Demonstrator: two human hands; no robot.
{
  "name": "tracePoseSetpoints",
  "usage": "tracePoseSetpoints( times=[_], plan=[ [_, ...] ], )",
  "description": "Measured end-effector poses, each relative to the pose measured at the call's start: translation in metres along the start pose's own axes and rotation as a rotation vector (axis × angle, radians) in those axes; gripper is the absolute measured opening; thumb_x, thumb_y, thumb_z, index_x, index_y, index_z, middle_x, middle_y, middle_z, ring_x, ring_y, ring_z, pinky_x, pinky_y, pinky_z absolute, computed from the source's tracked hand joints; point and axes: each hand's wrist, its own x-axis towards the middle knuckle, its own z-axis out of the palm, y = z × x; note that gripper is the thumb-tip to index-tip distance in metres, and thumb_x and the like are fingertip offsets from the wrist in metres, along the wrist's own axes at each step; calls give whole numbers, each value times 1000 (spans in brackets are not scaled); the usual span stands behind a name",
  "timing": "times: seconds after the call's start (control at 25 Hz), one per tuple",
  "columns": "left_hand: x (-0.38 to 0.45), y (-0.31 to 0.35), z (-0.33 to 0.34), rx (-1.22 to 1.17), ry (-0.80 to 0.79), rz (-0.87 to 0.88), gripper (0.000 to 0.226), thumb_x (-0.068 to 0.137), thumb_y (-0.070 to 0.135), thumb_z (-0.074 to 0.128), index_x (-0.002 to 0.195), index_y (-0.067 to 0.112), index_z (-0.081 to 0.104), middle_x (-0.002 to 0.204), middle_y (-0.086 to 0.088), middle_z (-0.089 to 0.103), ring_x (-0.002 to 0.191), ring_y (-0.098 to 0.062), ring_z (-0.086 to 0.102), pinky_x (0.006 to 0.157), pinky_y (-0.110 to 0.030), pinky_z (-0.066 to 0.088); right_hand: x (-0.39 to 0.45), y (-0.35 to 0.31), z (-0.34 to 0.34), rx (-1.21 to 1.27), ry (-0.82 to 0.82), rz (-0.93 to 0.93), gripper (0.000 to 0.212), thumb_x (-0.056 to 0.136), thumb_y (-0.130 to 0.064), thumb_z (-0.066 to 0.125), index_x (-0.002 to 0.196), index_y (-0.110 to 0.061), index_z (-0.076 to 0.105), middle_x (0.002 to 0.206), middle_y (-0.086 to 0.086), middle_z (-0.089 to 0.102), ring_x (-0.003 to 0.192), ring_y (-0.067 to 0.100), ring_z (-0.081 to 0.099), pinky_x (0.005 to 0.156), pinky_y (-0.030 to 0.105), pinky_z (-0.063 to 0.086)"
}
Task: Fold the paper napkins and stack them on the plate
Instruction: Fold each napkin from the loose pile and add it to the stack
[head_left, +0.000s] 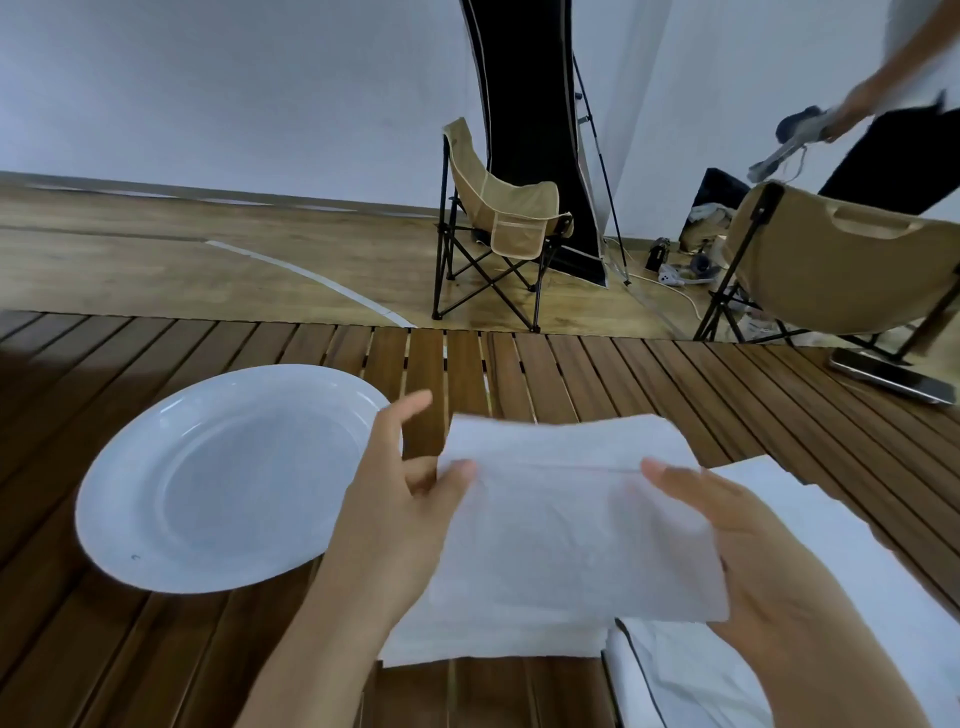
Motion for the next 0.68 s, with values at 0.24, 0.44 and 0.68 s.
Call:
tracePoseSetpoints(
  times=[0.24, 0.44, 0.68],
  plan=[
    [4, -3, -4, 162, 82, 180, 22, 81, 34, 70, 102, 41, 67, 90, 21, 69, 88, -3, 66, 71, -14, 50, 12, -4, 27, -310, 117, -234, 45, 71, -21, 81, 110, -38, 63, 97, 13, 66, 94, 34, 64, 84, 53, 54],
    [5, -7, -10, 290, 194, 225, 16, 77, 40, 71, 94, 40, 71, 86, 23, 67, 81, -2, 63, 68, -6, 41, 7, -9, 32, -502, 103, -440, 18, 78, -15, 76, 87, -31, 74, 73, -2, 70, 73, 20, 62, 58, 23, 47],
    [6, -6, -14, 345, 276, 237, 5, 79, 50, 59, 79, 45, 58, 86, 30, 54, 86, 2, 55, 67, -5, 33, 10, -7, 41, -533, 210, -426, 8, 81, -23, 73, 74, -22, 72, 81, -5, 69, 74, 8, 61, 66, 25, 44]
  ],
)
